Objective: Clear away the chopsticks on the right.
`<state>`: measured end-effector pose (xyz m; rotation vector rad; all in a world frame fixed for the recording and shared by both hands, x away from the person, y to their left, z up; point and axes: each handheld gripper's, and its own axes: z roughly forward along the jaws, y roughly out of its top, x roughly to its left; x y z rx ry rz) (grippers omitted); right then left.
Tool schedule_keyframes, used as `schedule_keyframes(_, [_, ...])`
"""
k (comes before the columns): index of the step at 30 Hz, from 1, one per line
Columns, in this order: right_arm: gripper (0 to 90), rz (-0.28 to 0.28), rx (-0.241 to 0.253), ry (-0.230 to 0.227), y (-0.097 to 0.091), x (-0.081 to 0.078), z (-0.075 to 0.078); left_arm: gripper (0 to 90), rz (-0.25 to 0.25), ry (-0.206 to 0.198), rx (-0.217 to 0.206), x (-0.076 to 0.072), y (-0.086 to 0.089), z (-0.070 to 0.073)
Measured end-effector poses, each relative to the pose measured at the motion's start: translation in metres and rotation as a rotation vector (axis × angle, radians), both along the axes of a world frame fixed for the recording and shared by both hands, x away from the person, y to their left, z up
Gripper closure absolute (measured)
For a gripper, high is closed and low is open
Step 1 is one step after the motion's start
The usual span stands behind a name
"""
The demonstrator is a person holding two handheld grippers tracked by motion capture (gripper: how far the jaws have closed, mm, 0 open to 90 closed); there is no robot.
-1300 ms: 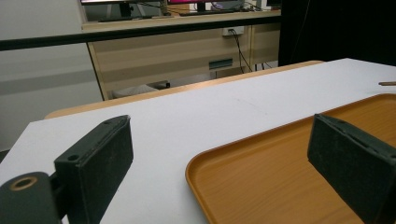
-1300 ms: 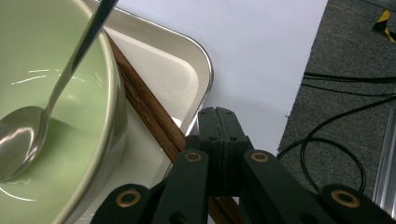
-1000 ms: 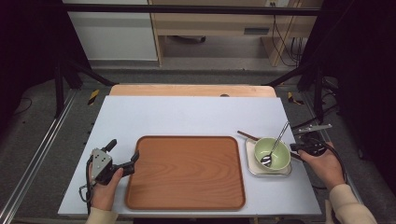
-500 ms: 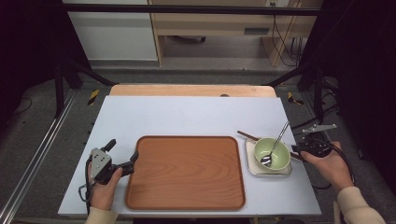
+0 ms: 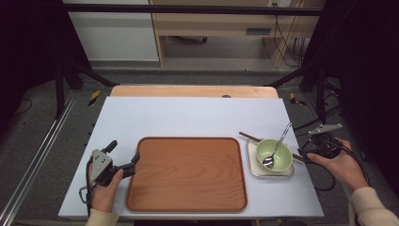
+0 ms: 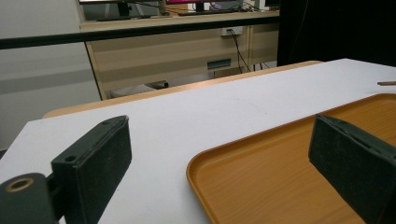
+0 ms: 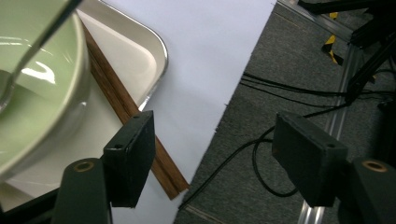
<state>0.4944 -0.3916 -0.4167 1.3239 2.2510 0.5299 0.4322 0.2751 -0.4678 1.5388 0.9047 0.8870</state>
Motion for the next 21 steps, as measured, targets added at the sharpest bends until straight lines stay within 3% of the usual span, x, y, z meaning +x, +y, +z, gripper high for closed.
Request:
schedule_keyframes(3, [30.2, 0.01, 0.0, 0.005, -0.002, 0.0, 0.001, 5.5, -0.001, 0.0, 0.003, 0.0, -0.001, 0.0])
schedule_keyframes(5, [39.6, 0.035, -0.009, 0.003, -0.003, 0.0, 0.0, 5.5, -0.003, 0.002, 0.008, 0.001, -0.002, -0.001])
schedule_keyframes(6, [51.3, 0.059, -0.017, 0.011, -0.003, 0.0, -0.001, 5.5, -0.003, 0.003, 0.01, 0.001, -0.002, -0.001])
schedule_keyframes(7, [51.3, 0.059, -0.017, 0.011, -0.003, 0.0, -0.001, 5.5, -0.004, 0.003, 0.011, 0.001, -0.003, -0.001])
schedule_keyframes(12, [71.0, 0.116, -0.015, 0.039, 0.002, -0.002, -0.01, 5.6, -0.004, 0.003, 0.01, 0.0, -0.002, -0.001])
schedule_keyframes(21, [78.4, 0.165, 0.014, 0.053, 0.006, -0.002, -0.016, 5.9, -0.004, 0.006, 0.013, 0.001, -0.003, -0.001])
